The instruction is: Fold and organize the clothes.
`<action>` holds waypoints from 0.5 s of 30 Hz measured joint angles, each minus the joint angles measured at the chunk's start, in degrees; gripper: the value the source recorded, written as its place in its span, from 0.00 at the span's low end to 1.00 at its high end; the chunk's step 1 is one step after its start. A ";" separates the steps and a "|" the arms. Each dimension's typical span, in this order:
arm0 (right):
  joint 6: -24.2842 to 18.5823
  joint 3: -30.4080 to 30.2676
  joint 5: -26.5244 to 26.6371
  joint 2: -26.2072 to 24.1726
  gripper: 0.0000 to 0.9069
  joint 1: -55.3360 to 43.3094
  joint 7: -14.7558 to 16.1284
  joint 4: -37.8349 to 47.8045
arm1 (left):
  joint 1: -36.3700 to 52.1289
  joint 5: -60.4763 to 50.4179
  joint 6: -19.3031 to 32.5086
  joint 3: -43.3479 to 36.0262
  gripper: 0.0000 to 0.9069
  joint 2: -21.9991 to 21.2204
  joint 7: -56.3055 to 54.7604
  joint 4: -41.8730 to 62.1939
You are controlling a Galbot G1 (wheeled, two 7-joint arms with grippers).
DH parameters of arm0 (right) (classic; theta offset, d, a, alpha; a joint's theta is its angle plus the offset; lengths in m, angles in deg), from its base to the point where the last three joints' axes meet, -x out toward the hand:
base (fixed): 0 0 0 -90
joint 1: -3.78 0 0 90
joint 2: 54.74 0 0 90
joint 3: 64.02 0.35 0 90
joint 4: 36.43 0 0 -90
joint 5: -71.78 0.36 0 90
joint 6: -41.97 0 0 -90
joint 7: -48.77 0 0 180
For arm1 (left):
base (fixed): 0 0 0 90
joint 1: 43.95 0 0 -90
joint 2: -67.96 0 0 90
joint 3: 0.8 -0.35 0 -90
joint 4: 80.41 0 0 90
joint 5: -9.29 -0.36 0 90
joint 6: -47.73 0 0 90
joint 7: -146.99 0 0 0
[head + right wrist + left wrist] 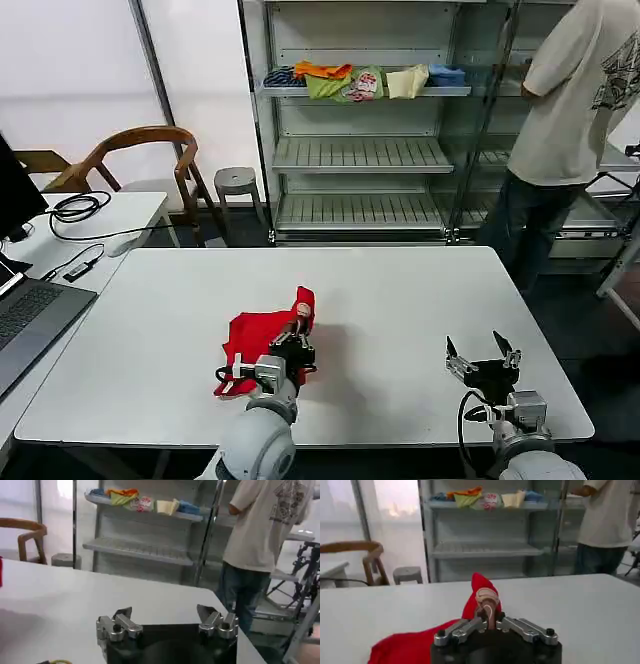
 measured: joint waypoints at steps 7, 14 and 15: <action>0.16 0.15 0.19 -0.22 1.00 -0.91 0.16 0.12 | 2.35 4.64 -0.34 -0.46 1.00 -3.84 -2.10 1.24; 0.12 -0.18 0.22 -0.04 1.00 -2.03 0.38 1.03 | 3.92 8.36 0.16 -0.65 1.00 -8.39 -2.51 1.70; 0.07 -0.23 0.19 0.01 1.00 -2.19 0.47 1.16 | 3.98 8.56 0.32 -0.56 1.00 -8.69 -2.40 1.63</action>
